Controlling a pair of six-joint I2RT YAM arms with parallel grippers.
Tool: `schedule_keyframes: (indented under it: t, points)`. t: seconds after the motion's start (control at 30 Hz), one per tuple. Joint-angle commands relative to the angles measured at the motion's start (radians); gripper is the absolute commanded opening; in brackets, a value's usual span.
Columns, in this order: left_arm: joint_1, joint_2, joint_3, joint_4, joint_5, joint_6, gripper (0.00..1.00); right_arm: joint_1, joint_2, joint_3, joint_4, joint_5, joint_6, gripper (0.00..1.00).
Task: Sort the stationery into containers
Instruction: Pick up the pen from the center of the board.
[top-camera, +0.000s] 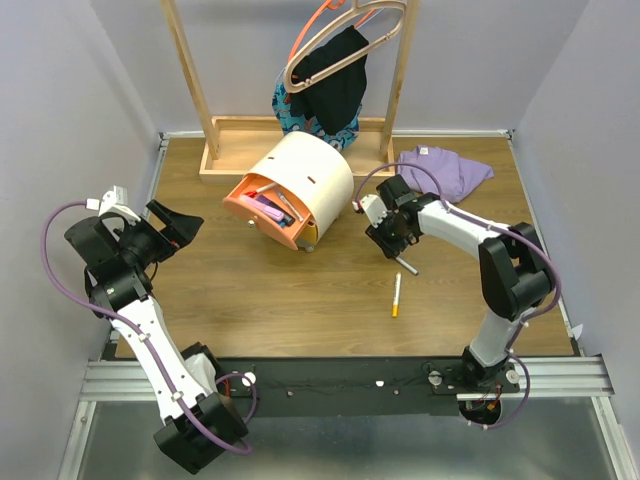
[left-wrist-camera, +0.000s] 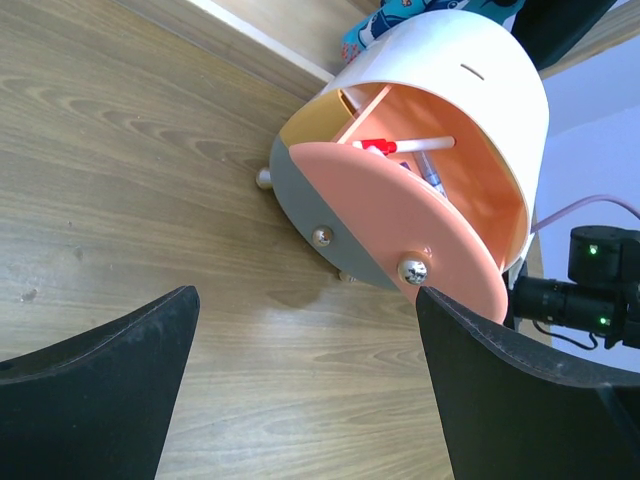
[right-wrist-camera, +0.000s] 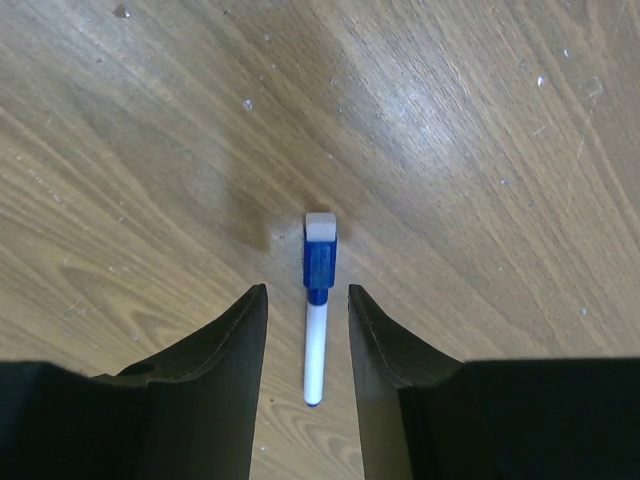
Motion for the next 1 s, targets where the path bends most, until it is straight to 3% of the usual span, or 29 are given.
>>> schedule_keyframes:
  t: [0.0,0.37,0.5,0.6,0.73,0.97]
  points:
    - [0.002,-0.013,0.028,-0.026,-0.011,0.028,0.99,-0.004,0.041,0.023,0.038,0.018,-0.028,0.45]
    - [0.012,-0.007,0.018,-0.018,-0.008,0.021,0.99,-0.034,0.116,0.036,0.062,0.001,-0.039,0.44]
    - [0.015,-0.006,0.007,-0.012,-0.005,0.016,0.99,-0.054,0.159,0.052,0.038,-0.037,-0.047,0.36]
    - [0.016,-0.006,0.01,-0.013,-0.001,0.017,0.99,-0.071,0.171,0.086,-0.031,-0.114,-0.054,0.16]
    - [0.016,-0.004,0.005,0.0,0.003,0.007,0.99,-0.074,0.085,0.111,-0.106,-0.194,-0.061,0.04]
    - [0.016,-0.001,-0.015,0.043,0.015,-0.03,0.99,-0.074,-0.145,0.268,-0.238,-0.399,-0.07,0.02]
